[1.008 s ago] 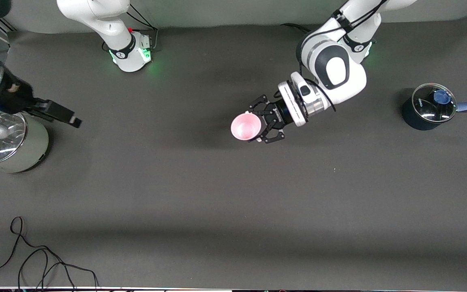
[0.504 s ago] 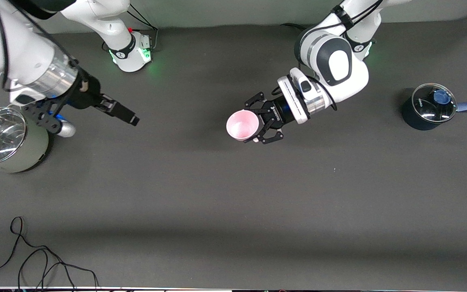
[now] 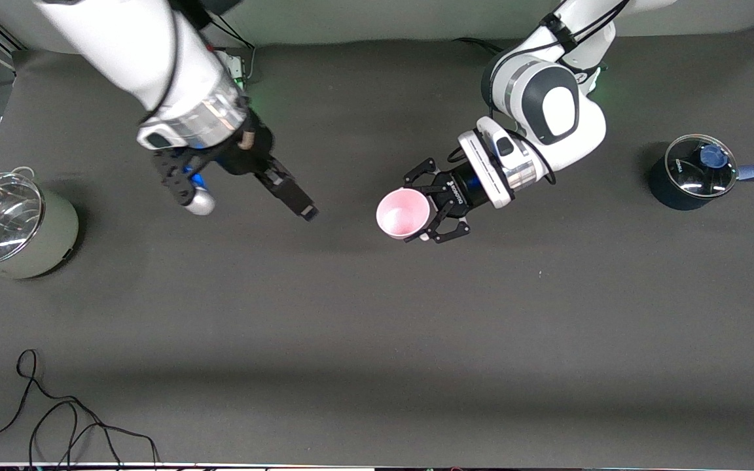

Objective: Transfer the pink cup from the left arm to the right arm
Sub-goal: 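Reach the right gripper to the cup rim beside the left gripper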

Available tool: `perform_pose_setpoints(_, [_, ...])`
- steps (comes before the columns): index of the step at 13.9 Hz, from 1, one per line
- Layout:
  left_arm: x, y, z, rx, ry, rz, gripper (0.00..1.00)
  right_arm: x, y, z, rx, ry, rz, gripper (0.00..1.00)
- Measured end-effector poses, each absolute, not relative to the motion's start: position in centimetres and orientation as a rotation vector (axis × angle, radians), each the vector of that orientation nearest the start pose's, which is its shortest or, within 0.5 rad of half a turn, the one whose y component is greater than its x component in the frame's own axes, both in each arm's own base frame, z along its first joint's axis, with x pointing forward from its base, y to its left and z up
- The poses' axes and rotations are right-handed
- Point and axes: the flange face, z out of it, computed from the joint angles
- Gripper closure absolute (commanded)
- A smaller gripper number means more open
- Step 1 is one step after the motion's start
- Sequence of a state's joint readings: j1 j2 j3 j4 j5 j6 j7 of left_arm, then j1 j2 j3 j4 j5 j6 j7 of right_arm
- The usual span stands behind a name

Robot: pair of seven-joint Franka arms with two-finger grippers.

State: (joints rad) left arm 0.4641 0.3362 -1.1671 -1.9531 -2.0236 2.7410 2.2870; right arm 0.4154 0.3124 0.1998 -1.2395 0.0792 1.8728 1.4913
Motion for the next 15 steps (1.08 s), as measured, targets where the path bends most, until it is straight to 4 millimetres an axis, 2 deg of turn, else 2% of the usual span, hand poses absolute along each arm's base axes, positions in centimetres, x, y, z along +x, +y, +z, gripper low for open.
perform_pose_setpoints(2, [51.2,-33.0,41.8,1.750,-0.898,1.284,0.60,55.9,39.7,62.3,-2.446,1.275,-0.079,0.00])
perform_pose_setpoints(4, [51.2,-33.0,41.8,1.760,-0.900,1.285,0.60,55.4,41.2,62.4,-2.426,1.276,-0.076,0.00])
perform_pose_setpoints(7, [51.4,-33.4,42.3,1.778,-0.898,1.291,0.60,53.1,44.5,62.2,-2.478,1.205,-0.115,0.00])
perform_pose_setpoints(9, [51.4,-34.1,42.5,1.789,-0.894,1.287,0.60,52.0,47.0,60.6,-2.535,1.154,-0.154,0.00])
perform_pose_setpoints(11, [51.6,-34.4,42.0,1.800,-0.891,1.278,0.59,51.6,49.1,58.2,-2.593,1.118,-0.193,0.00])
perform_pose_setpoints(15, [51.8,-34.5,41.5,1.805,-0.884,1.268,0.59,52.9,50.0,55.5,-2.617,1.127,-0.192,0.00])
